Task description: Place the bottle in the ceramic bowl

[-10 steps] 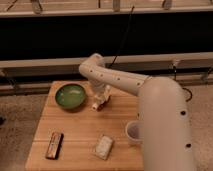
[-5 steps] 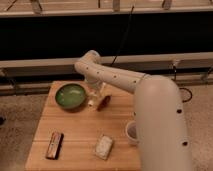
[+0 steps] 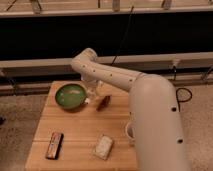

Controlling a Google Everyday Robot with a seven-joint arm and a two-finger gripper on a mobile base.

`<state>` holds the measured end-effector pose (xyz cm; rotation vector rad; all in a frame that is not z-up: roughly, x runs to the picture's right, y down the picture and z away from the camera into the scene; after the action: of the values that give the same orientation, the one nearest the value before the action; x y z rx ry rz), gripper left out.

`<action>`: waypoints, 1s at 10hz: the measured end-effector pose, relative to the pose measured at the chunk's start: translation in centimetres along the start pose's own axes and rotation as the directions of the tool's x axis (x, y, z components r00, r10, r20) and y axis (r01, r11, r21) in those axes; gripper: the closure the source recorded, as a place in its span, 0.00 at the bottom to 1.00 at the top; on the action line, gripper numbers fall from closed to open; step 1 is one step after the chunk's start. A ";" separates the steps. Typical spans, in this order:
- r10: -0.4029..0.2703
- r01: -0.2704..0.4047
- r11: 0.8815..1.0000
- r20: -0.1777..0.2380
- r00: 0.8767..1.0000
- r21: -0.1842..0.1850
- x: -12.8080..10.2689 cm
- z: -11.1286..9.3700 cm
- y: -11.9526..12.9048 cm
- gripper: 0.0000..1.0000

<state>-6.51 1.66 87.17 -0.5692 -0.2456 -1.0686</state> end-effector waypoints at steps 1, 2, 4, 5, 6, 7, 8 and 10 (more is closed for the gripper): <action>-0.001 0.001 1.000 -0.002 1.000 0.004 0.1 0.0 -0.3 0.99; -0.003 0.003 1.000 -0.005 1.000 0.009 0.4 0.0 -0.5 0.99; -0.010 0.010 1.000 -0.014 1.000 0.021 0.4 -0.2 -2.2 0.99; -0.019 0.019 0.999 -0.015 1.000 0.031 0.1 -0.3 -3.5 0.99; -0.019 0.020 0.999 -0.020 1.000 0.031 0.3 -0.3 -3.6 0.99; -0.017 0.017 0.999 -0.021 1.000 0.029 0.6 -0.3 -3.6 0.99; -0.018 0.019 0.999 -0.024 1.000 0.031 0.8 -0.2 -4.1 0.99; -0.025 0.026 0.999 -0.028 0.999 0.033 0.6 -0.2 -5.2 0.99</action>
<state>-10.82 -0.77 88.96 -0.5224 -0.2469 -1.0945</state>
